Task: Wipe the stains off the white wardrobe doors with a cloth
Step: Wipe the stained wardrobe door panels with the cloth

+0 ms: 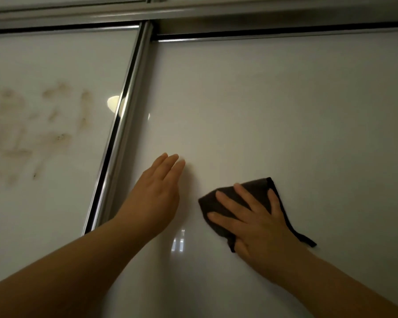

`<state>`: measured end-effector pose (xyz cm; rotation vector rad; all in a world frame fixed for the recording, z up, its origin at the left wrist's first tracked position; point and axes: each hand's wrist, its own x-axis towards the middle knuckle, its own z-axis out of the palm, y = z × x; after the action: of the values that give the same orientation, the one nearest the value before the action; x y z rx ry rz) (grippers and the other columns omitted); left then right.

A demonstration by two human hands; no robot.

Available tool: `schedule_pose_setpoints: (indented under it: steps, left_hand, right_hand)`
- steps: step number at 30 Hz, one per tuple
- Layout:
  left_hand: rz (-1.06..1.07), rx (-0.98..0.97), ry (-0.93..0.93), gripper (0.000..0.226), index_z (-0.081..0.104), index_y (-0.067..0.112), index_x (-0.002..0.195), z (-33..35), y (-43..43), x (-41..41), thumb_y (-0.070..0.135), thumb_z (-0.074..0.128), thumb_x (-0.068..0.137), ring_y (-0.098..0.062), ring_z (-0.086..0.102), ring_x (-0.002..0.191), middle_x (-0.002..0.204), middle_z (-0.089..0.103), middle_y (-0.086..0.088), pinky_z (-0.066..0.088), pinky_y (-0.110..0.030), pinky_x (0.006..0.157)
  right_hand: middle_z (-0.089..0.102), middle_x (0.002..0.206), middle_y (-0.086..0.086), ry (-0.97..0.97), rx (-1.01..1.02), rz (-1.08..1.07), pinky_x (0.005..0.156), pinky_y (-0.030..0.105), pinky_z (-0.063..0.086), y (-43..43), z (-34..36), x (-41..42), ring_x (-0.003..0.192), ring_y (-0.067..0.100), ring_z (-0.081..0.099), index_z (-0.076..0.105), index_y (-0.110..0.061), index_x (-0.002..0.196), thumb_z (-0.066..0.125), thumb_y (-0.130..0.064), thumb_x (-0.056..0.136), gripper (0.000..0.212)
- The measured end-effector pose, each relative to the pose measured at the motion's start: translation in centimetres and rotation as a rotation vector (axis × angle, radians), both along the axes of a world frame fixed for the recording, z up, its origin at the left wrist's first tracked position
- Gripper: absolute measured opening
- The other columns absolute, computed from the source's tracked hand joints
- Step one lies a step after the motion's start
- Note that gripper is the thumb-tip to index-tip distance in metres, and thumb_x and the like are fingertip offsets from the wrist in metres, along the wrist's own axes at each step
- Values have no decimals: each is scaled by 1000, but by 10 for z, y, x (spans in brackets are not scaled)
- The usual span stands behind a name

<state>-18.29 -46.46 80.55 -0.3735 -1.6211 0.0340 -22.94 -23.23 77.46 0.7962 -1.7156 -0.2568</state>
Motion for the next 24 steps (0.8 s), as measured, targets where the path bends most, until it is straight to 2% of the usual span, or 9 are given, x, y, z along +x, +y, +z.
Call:
schedule_pose_setpoints:
  steps: [4,5,8,10,13,16,20,24]
  left_hand:
    - [50,-56,-40,51,39,6,137,-5,-5,7,11,41,86,-33,32,133,141,43,-16,28,-50,104]
    - [61,-61,-44,51,39,8,138,-3,-8,9,12,40,87,-31,30,135,142,41,-15,28,-50,105]
    - [104,-84,-15,50,40,10,137,6,-20,20,14,40,87,-29,28,136,143,40,-13,23,-45,105]
    - [124,-90,1,49,41,9,136,13,-29,28,14,42,87,-29,29,135,143,41,-13,22,-43,104]
    - [113,-72,17,48,41,9,136,17,-44,39,6,50,89,-30,31,134,142,42,-14,23,-46,103]
    - [106,-96,37,47,46,3,132,14,-62,47,3,52,85,-36,38,128,136,47,-20,29,-51,99]
    - [133,-123,10,52,44,3,133,13,-100,45,-1,58,84,-33,35,131,138,45,-20,22,-49,101]
    - [96,-149,-11,54,42,4,135,20,-128,47,-1,59,84,-32,34,132,140,43,-18,22,-45,103]
  right_hand:
    - [38,147,-6,-35,-156,-61,98,71,13,19,33,0,137,23,23,42,-44,132,33,-34,76,58]
    - [32,151,-6,-45,-216,-70,99,72,9,18,46,0,139,23,17,38,-45,135,30,-34,78,58]
    - [-3,157,-11,-66,-343,-115,104,66,-6,-3,88,2,142,20,-11,13,-50,142,26,-33,91,55]
    - [-9,157,-12,-112,-391,-80,105,64,-9,-30,109,9,141,19,-16,11,-50,142,31,-30,93,56]
    - [-8,157,-11,-122,-382,-19,105,65,-10,-80,113,15,141,21,-16,14,-48,143,34,-29,92,57]
    - [-7,157,-11,-68,-287,-6,104,66,-11,-124,86,19,141,22,-17,16,-47,142,36,-31,91,57]
    - [-1,157,-12,-69,-222,9,103,64,-15,-151,41,19,142,22,-15,20,-48,140,37,-30,92,55]
    - [33,150,-5,-53,-120,-48,99,68,5,-150,-1,17,140,27,16,39,-43,132,33,-32,78,56]
